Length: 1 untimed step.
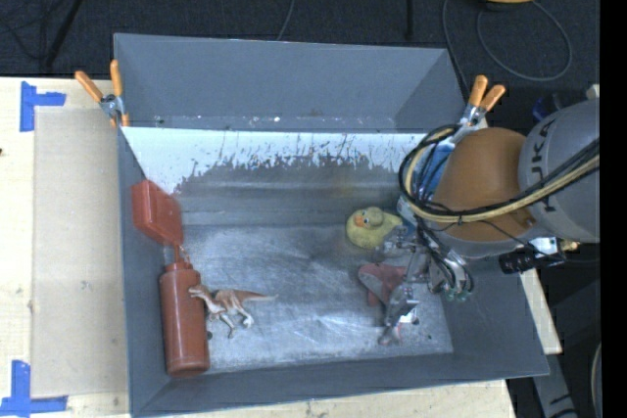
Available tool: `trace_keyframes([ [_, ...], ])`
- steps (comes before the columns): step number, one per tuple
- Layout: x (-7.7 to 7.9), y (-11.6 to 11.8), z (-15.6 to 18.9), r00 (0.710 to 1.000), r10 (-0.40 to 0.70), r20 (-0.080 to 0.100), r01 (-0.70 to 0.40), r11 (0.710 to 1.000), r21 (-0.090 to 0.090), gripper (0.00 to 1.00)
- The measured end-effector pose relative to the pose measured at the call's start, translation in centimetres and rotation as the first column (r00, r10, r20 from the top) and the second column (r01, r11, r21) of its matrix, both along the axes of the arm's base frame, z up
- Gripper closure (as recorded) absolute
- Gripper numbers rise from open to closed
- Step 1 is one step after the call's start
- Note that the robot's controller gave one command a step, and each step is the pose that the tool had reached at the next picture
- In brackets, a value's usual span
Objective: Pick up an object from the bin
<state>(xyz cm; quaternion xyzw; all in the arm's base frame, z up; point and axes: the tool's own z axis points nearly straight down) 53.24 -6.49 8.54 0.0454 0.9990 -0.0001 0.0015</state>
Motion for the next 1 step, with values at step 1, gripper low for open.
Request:
trace_keyframes([
  [1, -4.94, 2.25, -0.67, 0.990, -0.142, -0.005, 0.142, 0.990, 0.000, 1.00],
])
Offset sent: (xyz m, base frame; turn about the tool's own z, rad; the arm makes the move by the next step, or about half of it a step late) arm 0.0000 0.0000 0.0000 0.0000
